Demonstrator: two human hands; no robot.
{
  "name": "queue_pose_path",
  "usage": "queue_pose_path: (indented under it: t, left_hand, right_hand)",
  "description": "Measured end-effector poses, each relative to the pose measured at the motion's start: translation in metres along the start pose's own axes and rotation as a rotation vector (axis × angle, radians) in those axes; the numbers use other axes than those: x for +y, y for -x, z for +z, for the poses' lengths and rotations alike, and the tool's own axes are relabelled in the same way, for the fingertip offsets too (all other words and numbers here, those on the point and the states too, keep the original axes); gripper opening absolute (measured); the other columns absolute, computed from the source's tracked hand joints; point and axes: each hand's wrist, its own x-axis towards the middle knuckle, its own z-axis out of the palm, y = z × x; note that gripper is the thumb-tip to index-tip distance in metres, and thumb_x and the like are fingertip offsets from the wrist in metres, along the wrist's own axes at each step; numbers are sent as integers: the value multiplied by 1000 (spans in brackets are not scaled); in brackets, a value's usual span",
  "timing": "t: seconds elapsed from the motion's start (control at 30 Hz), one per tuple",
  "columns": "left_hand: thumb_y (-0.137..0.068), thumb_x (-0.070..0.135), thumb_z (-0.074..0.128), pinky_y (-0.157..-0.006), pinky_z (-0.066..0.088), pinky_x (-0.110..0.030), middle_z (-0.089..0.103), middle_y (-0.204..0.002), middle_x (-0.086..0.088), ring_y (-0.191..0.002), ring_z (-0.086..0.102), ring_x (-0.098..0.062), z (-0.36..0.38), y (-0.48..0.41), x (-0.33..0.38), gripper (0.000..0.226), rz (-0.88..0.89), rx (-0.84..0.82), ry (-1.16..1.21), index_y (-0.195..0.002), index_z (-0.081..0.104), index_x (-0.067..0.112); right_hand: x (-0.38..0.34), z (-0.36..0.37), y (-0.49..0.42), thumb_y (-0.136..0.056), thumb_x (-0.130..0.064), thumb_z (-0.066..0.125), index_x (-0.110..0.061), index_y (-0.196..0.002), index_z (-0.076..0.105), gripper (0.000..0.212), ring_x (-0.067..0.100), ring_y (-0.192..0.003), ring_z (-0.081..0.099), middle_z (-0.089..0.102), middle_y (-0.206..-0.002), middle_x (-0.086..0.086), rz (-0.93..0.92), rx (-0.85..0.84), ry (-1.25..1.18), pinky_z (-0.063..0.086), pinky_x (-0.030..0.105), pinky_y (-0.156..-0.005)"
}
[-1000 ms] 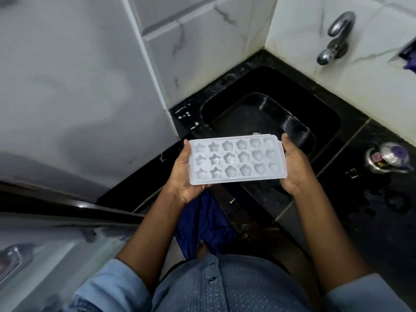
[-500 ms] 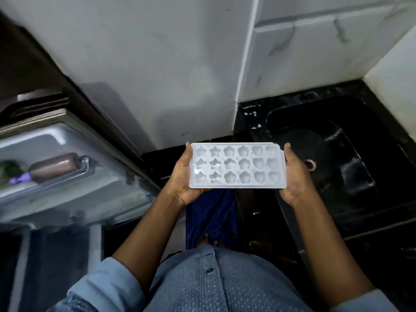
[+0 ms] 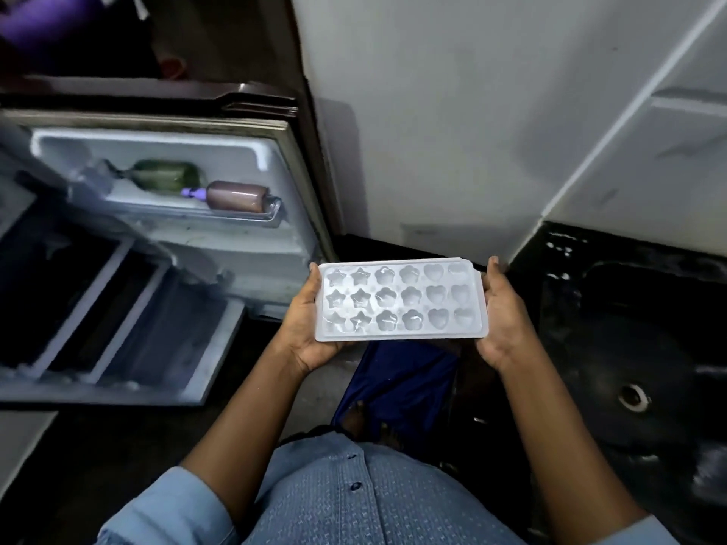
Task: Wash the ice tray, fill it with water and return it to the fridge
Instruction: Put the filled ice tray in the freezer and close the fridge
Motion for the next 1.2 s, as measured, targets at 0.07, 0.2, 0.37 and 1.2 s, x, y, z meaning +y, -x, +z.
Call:
queue_pose_path:
  t: [0.07,0.2,0.37,1.2]
  left_hand:
    - [-99,72,42,-115,43,-61,60,-148,-23,-137,58,-42,-12,9,4,82,45,35,40,-147,58,8]
    - [-100,74,43,-118,38,-64,56,-152,-23,-143,51,-44,-38,25,16,85,114,87,108,-153,52,9]
    - [-100,73,42,-120,35,-65,54,-153,-24,-144,49,-45,-74,45,30,84,184,140,195,-154,52,8]
    - [-103,72,36,-116,41,-64,65,-142,-21,-132,62,-43,-217,175,100,80,532,464,483,-144,61,8]
  right_hand:
    - [0,16,-6,-106,-65,34,-11,-125,72,69,37,-109,74,76,-119,17,17,-50,40,58,50,-89]
    - [2,51,-14,-105,-67,36,-11,-129,71,71,38,-113,73,75,-123,18,38,-149,88,57,52,-92]
    - [9,102,-25,-104,-68,37,-10,-129,71,71,40,-113,72,75,-122,19,50,-232,166,56,58,-98]
    - [91,357,-4,-107,-30,55,2,-122,71,38,44,-104,73,76,-112,24,16,-553,489,55,66,-96]
